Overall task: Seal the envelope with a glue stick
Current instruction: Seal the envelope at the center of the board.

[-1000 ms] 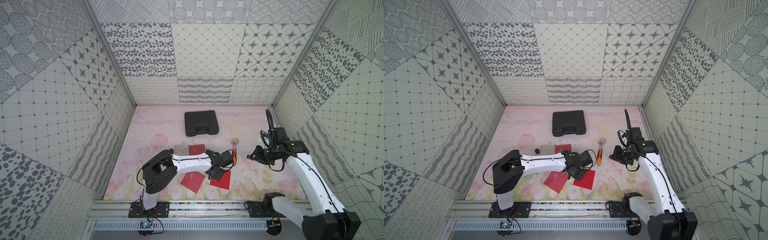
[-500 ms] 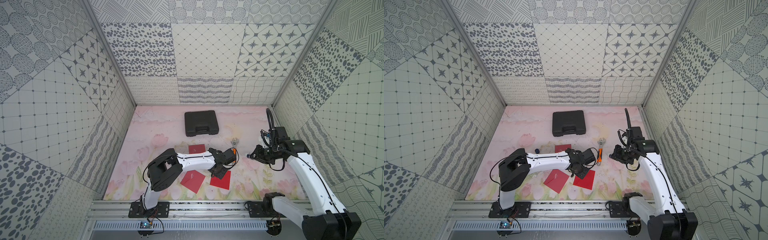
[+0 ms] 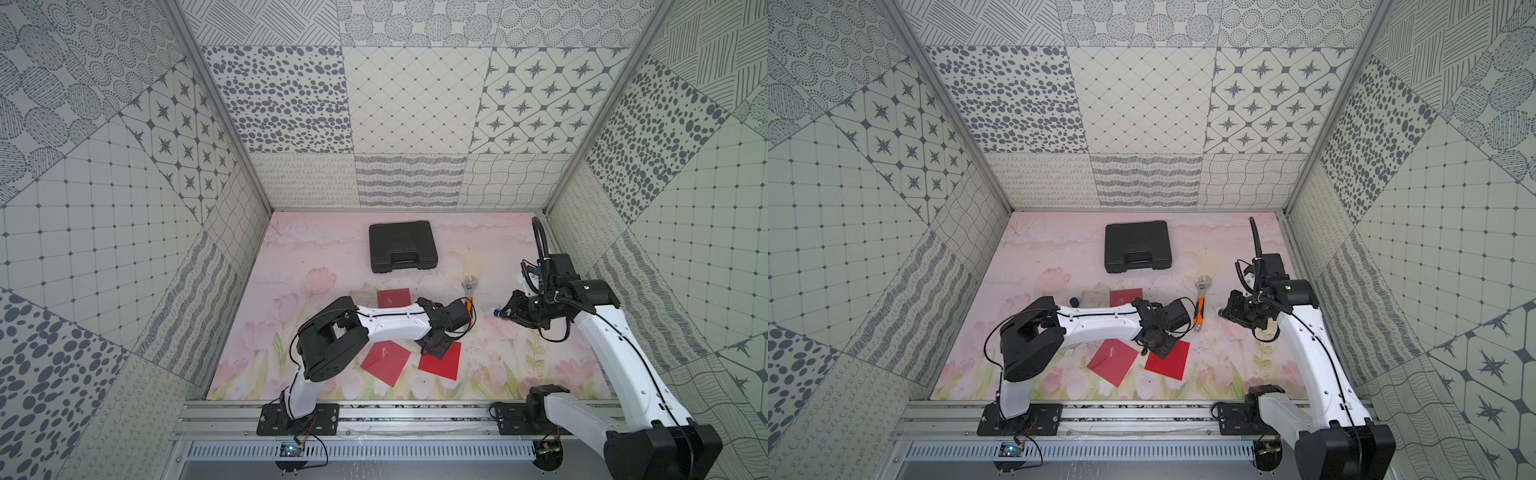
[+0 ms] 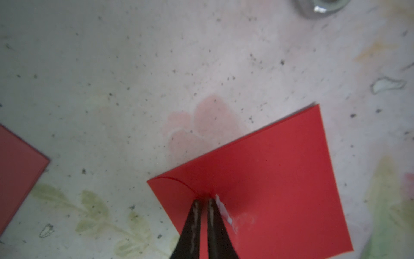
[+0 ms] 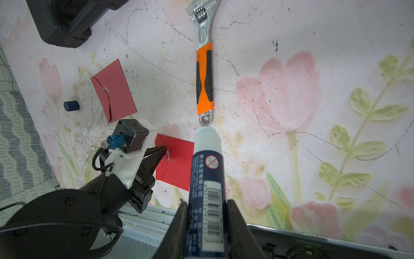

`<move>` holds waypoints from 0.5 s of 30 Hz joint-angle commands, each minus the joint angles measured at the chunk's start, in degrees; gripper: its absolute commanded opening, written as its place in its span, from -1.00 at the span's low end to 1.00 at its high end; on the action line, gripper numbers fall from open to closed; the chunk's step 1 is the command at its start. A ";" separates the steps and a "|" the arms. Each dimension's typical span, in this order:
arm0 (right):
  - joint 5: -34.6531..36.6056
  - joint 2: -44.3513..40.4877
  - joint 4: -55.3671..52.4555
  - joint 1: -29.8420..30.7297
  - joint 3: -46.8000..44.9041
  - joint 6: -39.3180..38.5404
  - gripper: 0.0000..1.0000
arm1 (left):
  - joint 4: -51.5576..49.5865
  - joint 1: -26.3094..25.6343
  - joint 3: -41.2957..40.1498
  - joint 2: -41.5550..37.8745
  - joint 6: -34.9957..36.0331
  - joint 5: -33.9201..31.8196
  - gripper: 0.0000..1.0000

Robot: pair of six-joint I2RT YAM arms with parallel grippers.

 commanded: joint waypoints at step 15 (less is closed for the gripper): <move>-0.18 1.32 -0.10 -0.14 1.51 -0.94 -1.00 | 2.57 0.96 -3.29 -4.40 -2.39 4.44 -0.77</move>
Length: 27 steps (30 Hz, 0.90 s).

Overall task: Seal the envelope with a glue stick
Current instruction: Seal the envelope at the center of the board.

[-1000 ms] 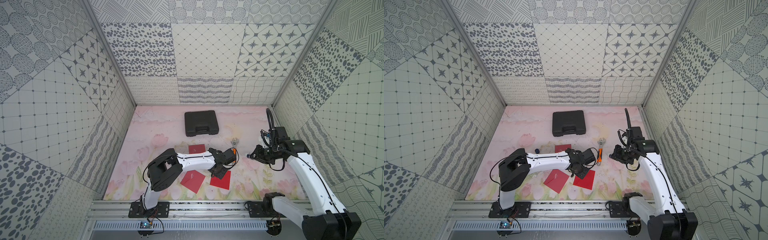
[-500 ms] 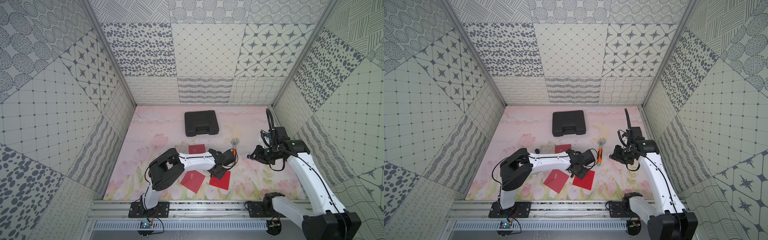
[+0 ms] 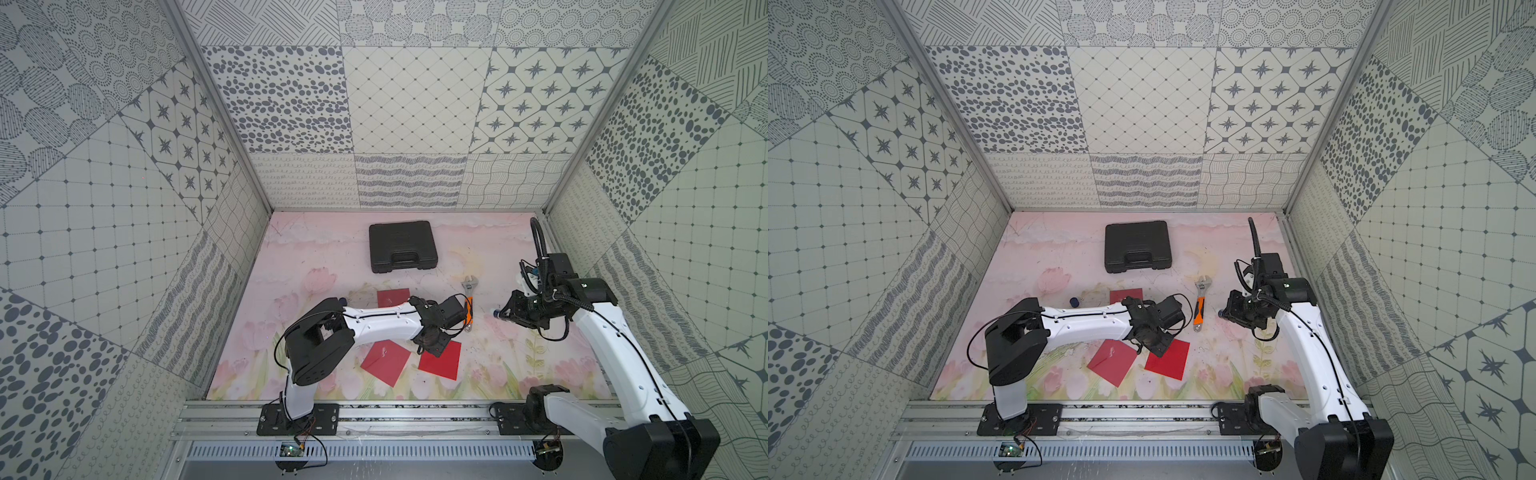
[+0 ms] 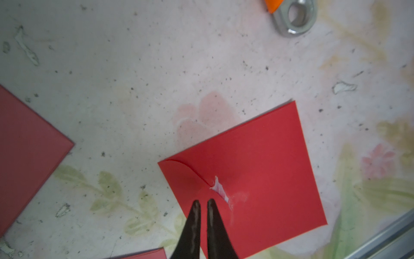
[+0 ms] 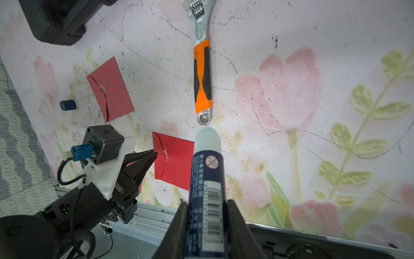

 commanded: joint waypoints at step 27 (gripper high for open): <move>3.75 -11.74 46.80 23.81 0.17 6.40 -1.00 | 29.21 7.23 -10.90 -24.87 -12.55 13.00 -0.44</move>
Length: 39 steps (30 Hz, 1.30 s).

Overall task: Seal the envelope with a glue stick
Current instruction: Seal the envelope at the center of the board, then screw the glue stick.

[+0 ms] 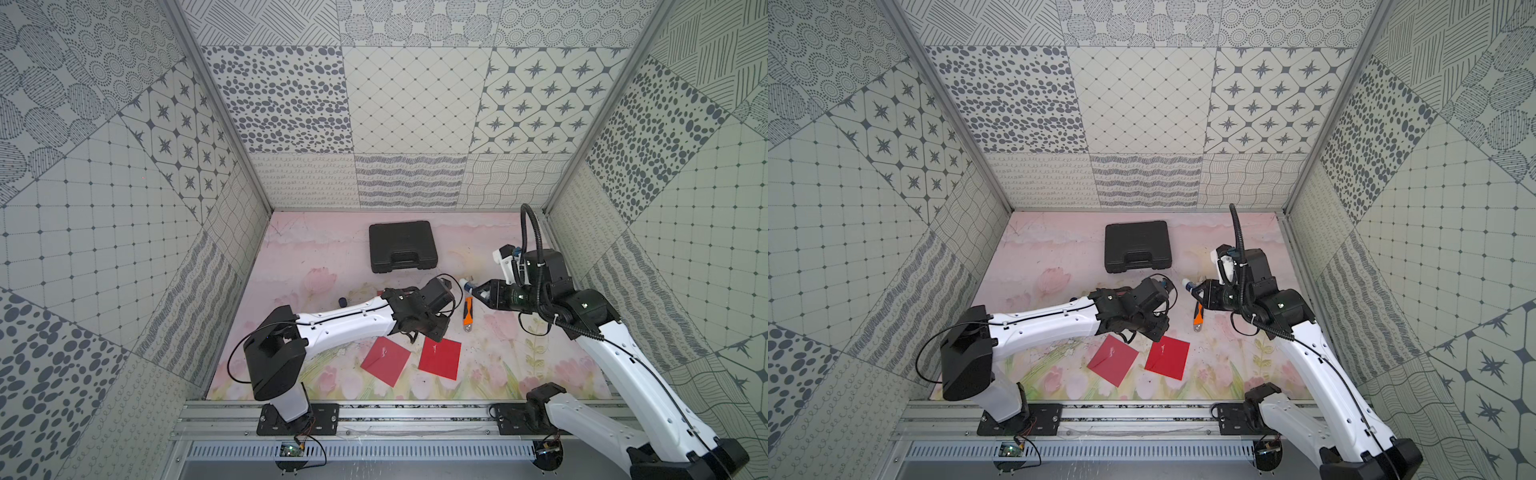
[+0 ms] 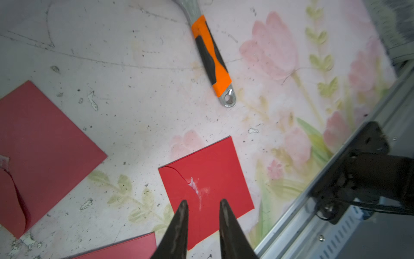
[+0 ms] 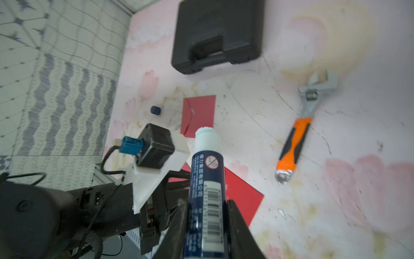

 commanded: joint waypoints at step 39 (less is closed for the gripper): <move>-2.92 -1.68 81.10 23.66 -9.38 -20.03 -1.00 | 81.51 5.80 -16.37 -31.47 -1.98 20.42 0.21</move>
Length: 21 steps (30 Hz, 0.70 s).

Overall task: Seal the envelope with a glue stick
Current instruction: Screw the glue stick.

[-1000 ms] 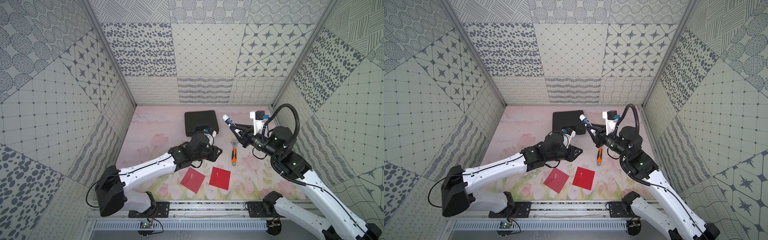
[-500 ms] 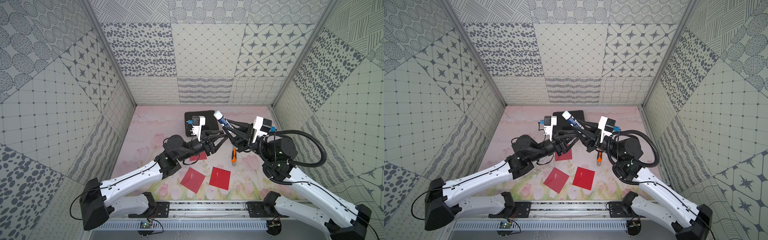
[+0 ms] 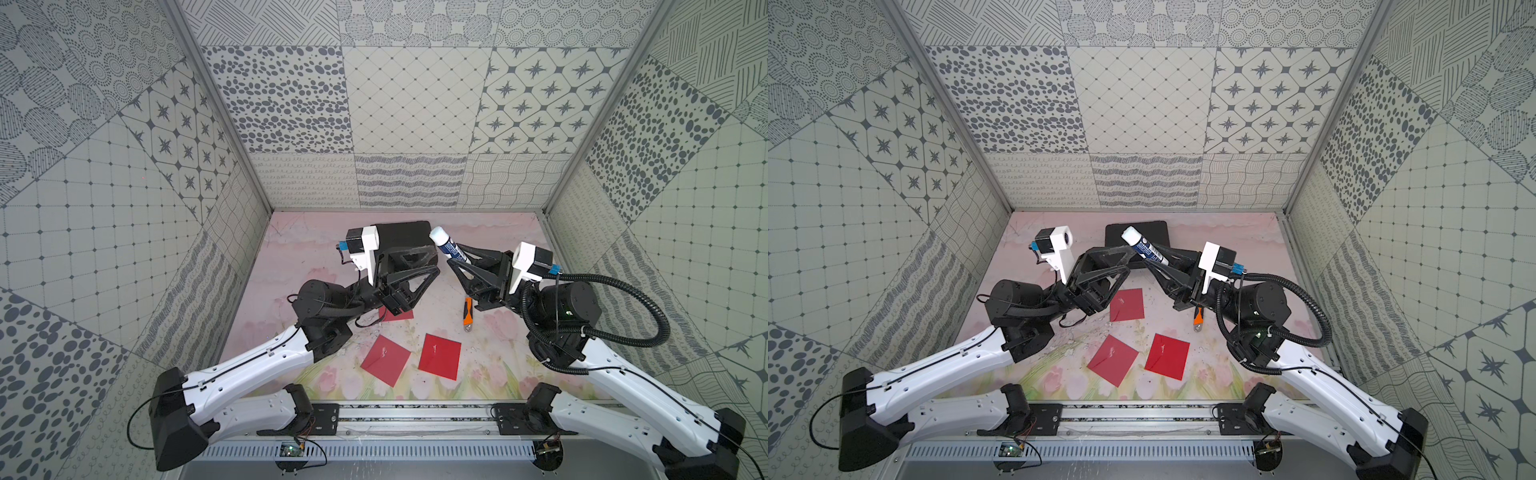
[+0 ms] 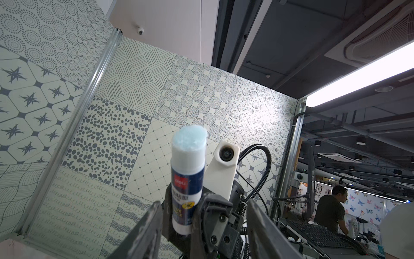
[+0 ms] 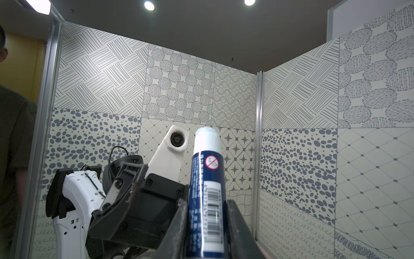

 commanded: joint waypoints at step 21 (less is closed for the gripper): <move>3.63 1.74 0.24 4.97 2.03 -3.30 -1.00 | 2.51 0.13 3.96 3.89 7.51 -2.28 -0.58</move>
